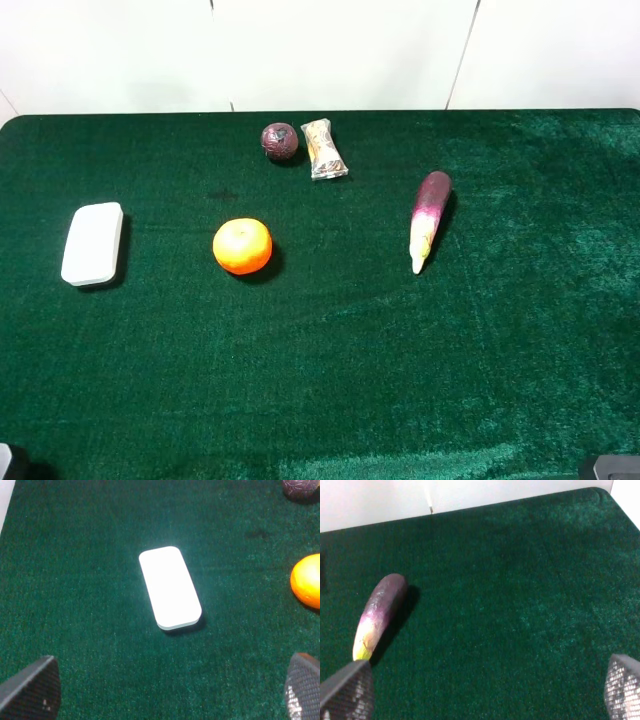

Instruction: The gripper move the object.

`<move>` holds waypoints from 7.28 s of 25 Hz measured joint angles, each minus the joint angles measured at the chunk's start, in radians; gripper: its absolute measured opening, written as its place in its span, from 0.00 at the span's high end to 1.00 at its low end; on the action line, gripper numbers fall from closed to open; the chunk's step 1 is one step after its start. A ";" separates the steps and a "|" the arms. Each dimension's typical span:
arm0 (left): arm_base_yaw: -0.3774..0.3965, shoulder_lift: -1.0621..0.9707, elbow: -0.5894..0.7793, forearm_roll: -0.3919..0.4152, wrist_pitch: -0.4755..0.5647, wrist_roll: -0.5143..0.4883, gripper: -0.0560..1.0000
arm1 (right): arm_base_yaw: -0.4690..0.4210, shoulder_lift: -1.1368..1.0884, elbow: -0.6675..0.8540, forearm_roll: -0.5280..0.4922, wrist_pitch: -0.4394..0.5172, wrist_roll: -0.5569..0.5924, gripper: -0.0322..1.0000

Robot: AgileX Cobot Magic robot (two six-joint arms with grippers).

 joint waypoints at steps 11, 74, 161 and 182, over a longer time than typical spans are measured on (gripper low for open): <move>0.000 0.000 0.000 0.000 0.000 0.000 0.09 | 0.000 0.000 0.000 0.000 0.000 0.000 0.30; 0.000 1.334 -0.280 0.028 -0.321 -0.226 0.01 | 0.000 0.000 0.000 0.000 0.000 -0.001 0.30; -0.001 1.867 -0.346 -0.040 -0.701 -0.270 0.36 | 0.000 0.000 0.000 0.000 0.000 -0.001 0.30; -0.001 1.585 -0.362 -0.044 -0.443 -0.270 0.36 | 0.000 0.000 0.000 0.000 0.000 -0.001 0.30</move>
